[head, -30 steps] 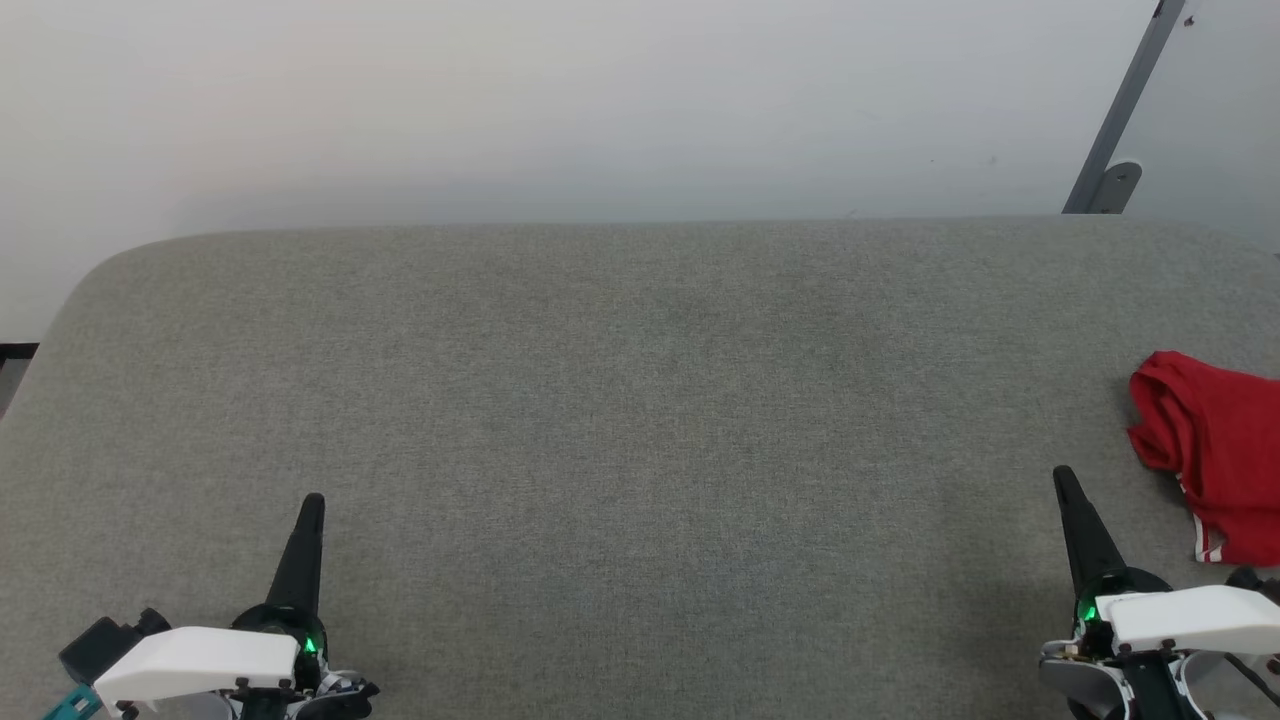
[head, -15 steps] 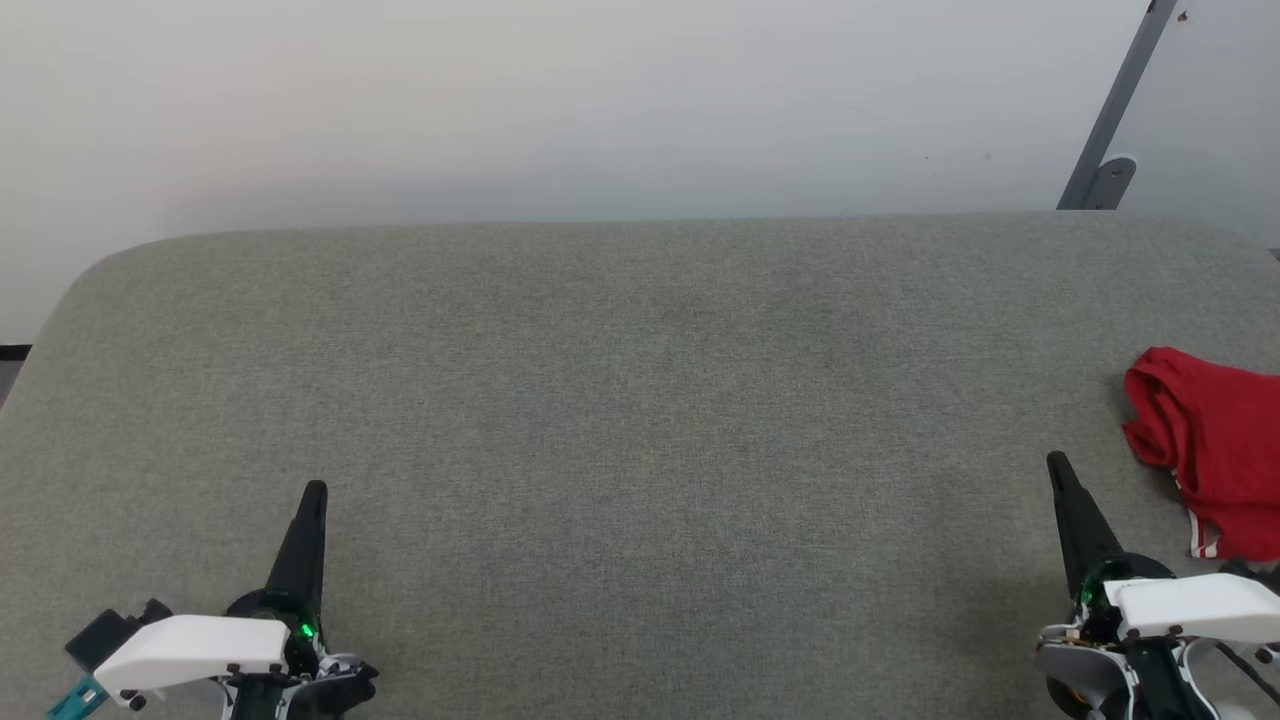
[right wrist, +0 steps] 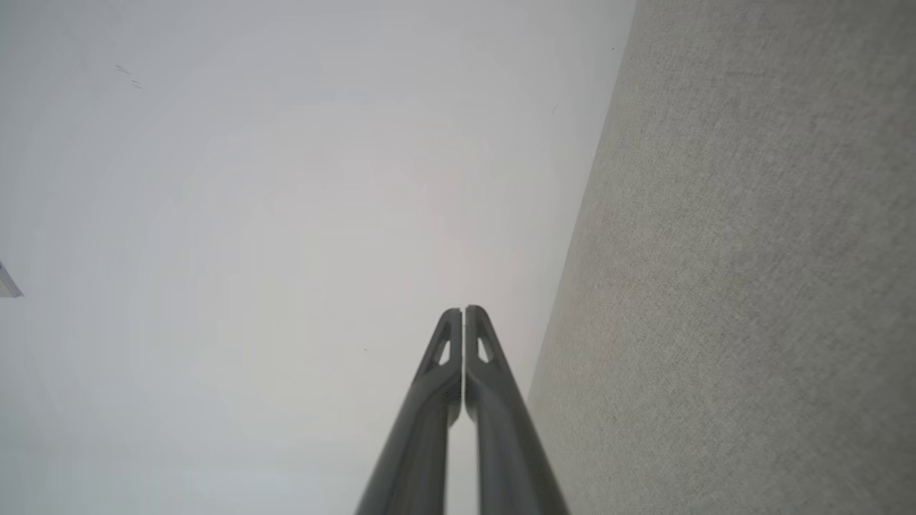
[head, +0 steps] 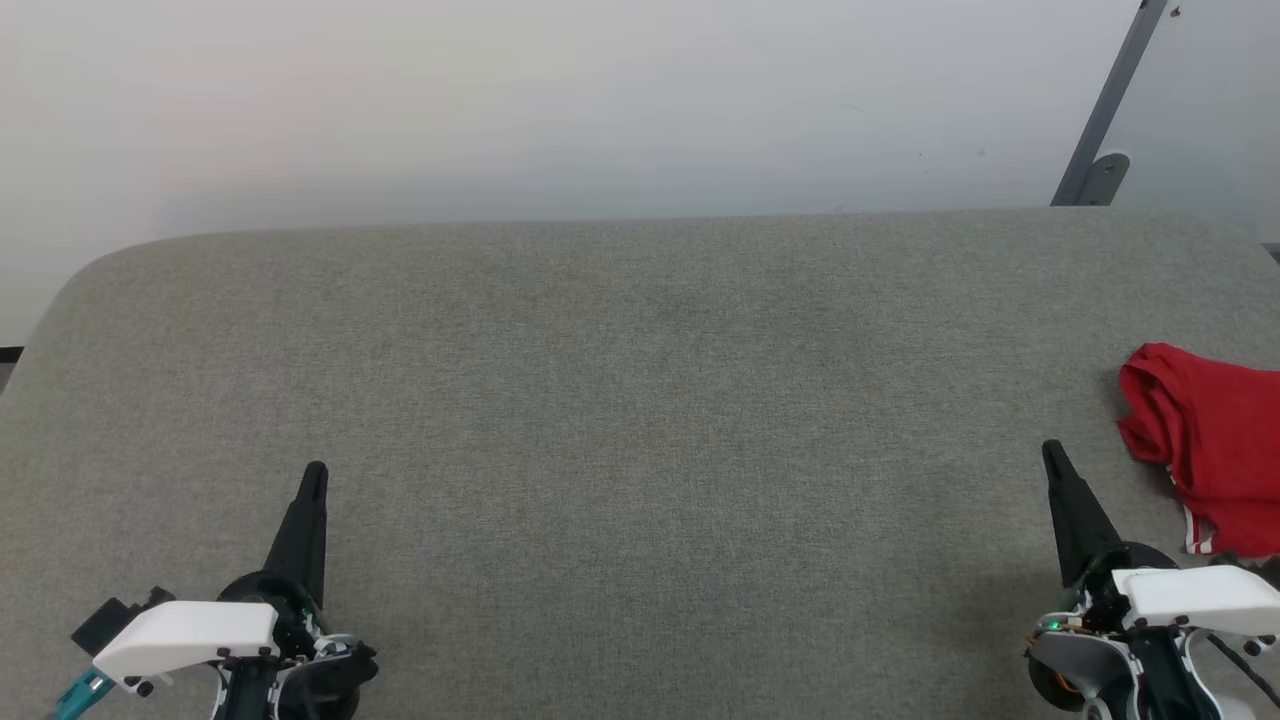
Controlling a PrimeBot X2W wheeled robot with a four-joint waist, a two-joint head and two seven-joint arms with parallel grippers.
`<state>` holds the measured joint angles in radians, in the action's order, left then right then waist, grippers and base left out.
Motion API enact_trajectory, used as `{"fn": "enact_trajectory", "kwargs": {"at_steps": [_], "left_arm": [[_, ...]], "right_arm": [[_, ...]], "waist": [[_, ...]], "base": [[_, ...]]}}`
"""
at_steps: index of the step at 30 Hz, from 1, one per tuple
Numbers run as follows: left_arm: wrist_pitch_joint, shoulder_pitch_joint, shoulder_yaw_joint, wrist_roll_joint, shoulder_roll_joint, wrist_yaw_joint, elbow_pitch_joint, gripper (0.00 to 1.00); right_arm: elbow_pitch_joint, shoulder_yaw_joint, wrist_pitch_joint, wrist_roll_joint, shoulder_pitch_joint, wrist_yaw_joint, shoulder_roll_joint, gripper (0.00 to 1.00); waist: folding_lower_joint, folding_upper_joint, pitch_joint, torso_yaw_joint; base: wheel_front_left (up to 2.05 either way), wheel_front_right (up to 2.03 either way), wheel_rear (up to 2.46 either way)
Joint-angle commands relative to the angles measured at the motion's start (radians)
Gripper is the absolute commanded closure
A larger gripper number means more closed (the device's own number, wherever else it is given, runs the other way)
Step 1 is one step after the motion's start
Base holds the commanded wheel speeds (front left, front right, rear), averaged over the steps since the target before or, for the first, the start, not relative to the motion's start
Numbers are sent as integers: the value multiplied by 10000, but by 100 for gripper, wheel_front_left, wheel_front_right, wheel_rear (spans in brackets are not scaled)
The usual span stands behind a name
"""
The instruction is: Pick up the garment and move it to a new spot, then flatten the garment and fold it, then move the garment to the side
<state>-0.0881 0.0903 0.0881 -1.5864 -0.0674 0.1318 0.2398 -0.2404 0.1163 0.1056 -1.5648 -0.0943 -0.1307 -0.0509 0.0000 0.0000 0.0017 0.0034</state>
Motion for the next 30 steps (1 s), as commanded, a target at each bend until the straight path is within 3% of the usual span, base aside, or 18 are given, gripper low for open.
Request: {"fn": "enact_trajectory", "kwargs": {"at_steps": [1,30], "left_arm": [[-75,167,70,-210,16,-21,31,100],[-180,249,162,-354,93,-22,62,100]], "right_arm": [[-37,-19,65,-242,-173,0,9,100],[-54,-31,110,-498,-178,0,12,100]], "waist": [[0,0,4,-10],[0,0,14,-34]], "base": [[0,0,0],[0,0,0]]}}
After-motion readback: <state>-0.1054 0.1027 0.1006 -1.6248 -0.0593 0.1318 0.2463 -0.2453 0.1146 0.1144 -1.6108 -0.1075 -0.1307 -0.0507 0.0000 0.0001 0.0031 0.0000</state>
